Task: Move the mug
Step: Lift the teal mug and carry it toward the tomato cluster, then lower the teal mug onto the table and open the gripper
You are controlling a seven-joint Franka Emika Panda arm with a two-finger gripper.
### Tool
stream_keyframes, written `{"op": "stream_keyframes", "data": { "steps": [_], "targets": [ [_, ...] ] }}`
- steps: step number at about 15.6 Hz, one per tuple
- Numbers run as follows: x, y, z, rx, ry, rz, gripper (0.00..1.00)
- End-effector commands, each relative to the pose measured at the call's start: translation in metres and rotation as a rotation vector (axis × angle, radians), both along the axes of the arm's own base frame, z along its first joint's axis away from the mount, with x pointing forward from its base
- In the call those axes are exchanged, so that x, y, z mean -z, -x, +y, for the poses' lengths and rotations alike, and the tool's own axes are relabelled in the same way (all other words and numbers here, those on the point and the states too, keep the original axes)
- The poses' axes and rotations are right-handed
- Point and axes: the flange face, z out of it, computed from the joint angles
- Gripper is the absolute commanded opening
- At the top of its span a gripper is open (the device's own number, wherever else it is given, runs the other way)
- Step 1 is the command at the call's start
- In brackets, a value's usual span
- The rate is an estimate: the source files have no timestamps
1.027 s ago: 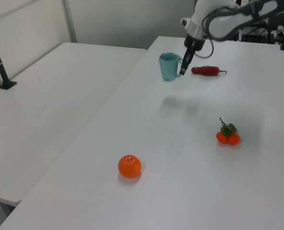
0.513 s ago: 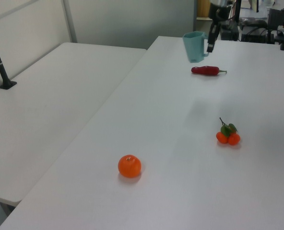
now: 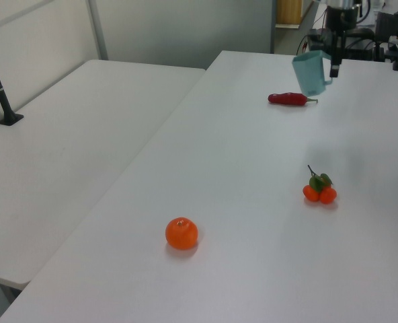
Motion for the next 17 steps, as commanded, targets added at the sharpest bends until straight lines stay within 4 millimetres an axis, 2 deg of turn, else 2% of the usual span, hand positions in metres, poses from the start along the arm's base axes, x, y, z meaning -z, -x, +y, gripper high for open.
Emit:
{"op": "stream_keyframes", "data": {
  "steps": [1, 6, 12, 17],
  "targets": [
    [0.028, 0.027, 0.004, -0.025, -0.009, -0.02, 0.0],
    [0.069, 0.038, 0.004, -0.05, 0.013, -0.041, 0.0],
    [0.135, 0.049, 0.006, -0.085, 0.032, -0.083, 0.0],
    [0.173, 0.036, 0.006, -0.088, 0.052, -0.127, 0.0]
  ]
}}
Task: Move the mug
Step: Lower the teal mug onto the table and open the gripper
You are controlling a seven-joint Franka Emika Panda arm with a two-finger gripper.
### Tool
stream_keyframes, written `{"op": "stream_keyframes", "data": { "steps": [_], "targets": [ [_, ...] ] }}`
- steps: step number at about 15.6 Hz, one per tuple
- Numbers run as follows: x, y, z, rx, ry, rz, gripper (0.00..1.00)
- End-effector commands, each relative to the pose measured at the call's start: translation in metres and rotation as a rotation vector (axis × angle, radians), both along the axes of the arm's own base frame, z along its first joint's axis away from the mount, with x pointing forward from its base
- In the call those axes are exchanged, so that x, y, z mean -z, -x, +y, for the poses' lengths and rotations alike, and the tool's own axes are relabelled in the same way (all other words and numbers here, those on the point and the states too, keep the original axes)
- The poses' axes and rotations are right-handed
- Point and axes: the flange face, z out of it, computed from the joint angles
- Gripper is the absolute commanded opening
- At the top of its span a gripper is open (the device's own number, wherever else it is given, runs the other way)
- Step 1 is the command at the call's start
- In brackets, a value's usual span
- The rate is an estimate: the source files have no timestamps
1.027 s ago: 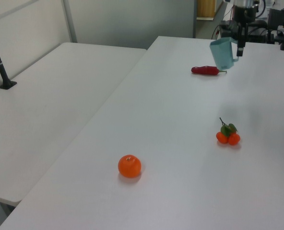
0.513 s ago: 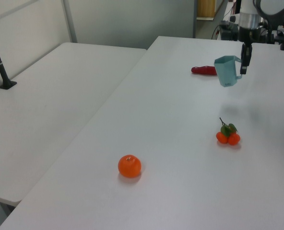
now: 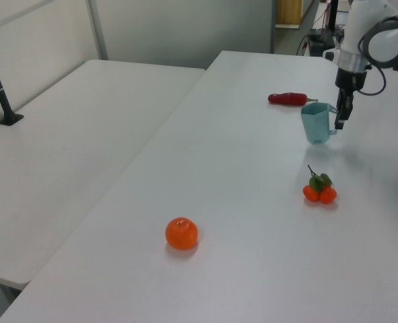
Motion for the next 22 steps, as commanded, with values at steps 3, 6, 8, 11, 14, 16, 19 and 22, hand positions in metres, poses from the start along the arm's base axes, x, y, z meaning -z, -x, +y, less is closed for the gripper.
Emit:
{"op": "stream_keyframes", "data": {
  "steps": [3, 6, 8, 11, 14, 16, 19, 22],
  "targets": [
    [0.024, -0.005, 0.002, -0.024, 0.019, -0.031, 0.0],
    [0.033, -0.006, 0.002, -0.024, 0.018, -0.015, 0.0],
    [0.033, -0.005, 0.002, -0.024, 0.016, -0.009, 0.03],
    [0.033, -0.005, 0.001, -0.023, 0.015, -0.004, 0.38],
    [0.032, -0.006, 0.0, -0.02, 0.015, -0.004, 0.72],
    [0.031, -0.006, 0.0, -0.019, 0.015, -0.007, 0.88],
    [0.029, -0.006, 0.0, -0.008, 0.014, -0.01, 1.0],
    [0.013, -0.011, 0.0, -0.011, 0.001, 0.045, 1.0]
  ]
}}
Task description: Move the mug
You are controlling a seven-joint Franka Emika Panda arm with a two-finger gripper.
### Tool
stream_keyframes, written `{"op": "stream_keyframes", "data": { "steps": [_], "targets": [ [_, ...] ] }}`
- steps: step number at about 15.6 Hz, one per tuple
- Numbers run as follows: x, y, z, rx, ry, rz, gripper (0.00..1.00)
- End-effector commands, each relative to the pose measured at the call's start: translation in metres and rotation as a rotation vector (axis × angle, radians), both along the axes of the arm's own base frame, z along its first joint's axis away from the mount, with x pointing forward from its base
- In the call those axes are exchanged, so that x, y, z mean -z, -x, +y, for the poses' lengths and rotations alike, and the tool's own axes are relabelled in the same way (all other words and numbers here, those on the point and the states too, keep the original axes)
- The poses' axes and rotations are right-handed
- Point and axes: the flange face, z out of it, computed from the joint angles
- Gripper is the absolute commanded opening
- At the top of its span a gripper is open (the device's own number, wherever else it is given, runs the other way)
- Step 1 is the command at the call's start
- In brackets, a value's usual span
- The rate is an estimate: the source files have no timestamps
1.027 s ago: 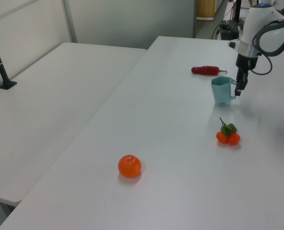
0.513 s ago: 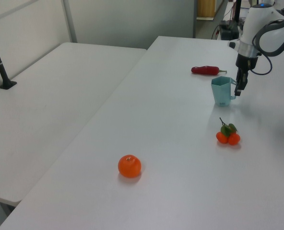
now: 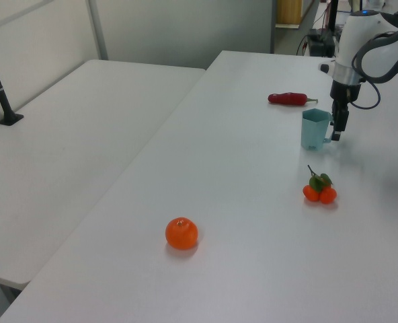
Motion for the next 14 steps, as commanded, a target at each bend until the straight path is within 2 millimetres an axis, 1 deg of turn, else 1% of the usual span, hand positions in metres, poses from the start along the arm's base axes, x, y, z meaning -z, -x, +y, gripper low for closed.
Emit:
{"op": "stream_keyframes", "data": {
  "steps": [1, 3, 5, 7, 8, 9, 10, 12, 13, 14],
  "targets": [
    [-0.037, -0.007, -0.001, -0.01, -0.017, 0.08, 1.0],
    [-0.089, -0.018, -0.003, -0.018, -0.033, 0.139, 1.0],
    [-0.143, -0.03, 0.002, -0.014, -0.039, 0.177, 1.0],
    [-0.187, -0.034, 0.006, 0.035, -0.043, 0.172, 1.0],
    [-0.206, -0.036, 0.013, 0.059, -0.042, 0.166, 1.0],
    [-0.224, -0.039, 0.025, 0.091, -0.04, 0.151, 1.0],
    [-0.239, -0.041, 0.038, 0.135, -0.037, 0.134, 1.0],
    [-0.257, -0.043, 0.062, 0.258, -0.036, 0.113, 1.0],
    [-0.264, -0.043, 0.07, 0.33, -0.04, 0.104, 1.0],
    [-0.266, -0.043, 0.078, 0.385, -0.041, 0.101, 1.0]
  ]
}}
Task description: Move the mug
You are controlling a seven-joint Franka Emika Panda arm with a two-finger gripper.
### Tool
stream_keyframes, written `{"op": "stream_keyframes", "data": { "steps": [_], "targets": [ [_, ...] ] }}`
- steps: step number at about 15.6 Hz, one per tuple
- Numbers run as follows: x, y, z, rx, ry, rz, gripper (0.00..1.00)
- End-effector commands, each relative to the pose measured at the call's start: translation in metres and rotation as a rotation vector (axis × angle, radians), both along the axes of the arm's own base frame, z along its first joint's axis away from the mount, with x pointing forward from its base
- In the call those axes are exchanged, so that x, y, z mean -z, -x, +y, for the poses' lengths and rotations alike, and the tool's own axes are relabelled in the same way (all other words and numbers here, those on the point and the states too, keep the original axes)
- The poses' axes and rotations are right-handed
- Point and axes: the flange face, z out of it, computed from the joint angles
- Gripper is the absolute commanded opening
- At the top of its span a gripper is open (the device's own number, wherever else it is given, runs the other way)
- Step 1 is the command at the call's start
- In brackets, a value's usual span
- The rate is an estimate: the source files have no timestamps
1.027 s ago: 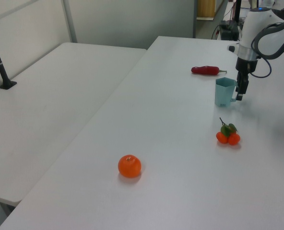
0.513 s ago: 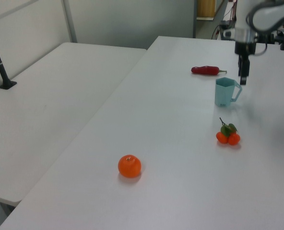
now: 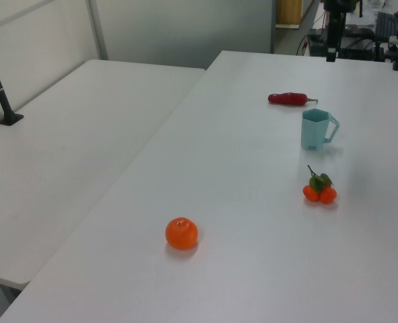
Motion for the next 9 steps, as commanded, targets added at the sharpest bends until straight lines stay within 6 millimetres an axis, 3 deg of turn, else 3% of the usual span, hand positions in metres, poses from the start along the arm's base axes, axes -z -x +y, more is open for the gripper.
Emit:
{"op": "stream_keyframes", "data": {
  "steps": [1, 9],
  "targets": [
    [-0.014, -0.003, 0.03, 0.182, 0.002, 0.007, 1.0],
    [-0.013, -0.03, 0.017, -0.038, 0.008, -0.152, 1.0]
  ]
}}
